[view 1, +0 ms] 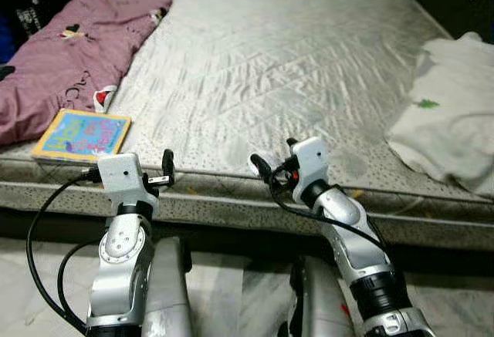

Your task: Clean up the room

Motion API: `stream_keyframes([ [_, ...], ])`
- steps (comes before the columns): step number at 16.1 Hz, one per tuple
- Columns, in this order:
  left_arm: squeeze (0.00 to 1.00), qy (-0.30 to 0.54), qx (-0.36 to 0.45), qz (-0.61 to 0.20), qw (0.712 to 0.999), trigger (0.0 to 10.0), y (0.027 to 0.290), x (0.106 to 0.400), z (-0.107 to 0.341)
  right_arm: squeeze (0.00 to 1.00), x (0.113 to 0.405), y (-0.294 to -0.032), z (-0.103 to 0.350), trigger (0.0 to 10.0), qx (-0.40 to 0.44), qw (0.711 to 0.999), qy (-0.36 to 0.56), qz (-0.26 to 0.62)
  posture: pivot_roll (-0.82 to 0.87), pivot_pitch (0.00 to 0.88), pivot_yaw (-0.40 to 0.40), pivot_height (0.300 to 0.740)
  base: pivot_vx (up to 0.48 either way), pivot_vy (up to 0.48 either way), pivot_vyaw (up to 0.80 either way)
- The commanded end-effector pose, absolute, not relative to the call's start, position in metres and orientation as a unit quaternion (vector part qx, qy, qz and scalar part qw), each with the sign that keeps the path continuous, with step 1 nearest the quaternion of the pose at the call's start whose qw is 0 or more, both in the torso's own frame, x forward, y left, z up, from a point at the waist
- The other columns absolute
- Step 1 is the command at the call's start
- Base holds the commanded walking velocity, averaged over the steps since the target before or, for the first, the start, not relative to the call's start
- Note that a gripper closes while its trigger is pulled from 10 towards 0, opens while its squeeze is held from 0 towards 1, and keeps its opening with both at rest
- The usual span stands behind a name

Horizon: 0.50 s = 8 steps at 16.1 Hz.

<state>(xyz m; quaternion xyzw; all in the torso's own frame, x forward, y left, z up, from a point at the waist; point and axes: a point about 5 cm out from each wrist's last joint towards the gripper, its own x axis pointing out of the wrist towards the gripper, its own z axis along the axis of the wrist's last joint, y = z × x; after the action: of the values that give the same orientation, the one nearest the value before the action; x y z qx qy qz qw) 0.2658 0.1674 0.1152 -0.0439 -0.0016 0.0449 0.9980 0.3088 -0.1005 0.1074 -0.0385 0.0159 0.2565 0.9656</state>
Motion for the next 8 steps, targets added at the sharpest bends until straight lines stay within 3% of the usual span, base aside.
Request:
stream_keyframes([
  [1, 0.0, -0.009, -0.041, 0.041, 0.998, 10.0, 0.1648, 0.2658, 0.1175, 0.0, 0.3115, -0.1013, 0.1115, 10.0, -0.044, 0.965, 0.007, 0.258, 0.05, 0.052, -0.043, 0.517, 0.259, 0.0, 0.0],
  [8, 0.0, -0.007, -0.045, 0.045, 0.998, 10.0, 0.1662, 0.2653, 0.1176, 0.0, 0.3142, -0.0997, 0.1117, 10.0, -0.052, 0.963, 0.006, 0.266, 0.05, 0.071, -0.047, 0.517, 0.271, 0.0, 0.0],
])
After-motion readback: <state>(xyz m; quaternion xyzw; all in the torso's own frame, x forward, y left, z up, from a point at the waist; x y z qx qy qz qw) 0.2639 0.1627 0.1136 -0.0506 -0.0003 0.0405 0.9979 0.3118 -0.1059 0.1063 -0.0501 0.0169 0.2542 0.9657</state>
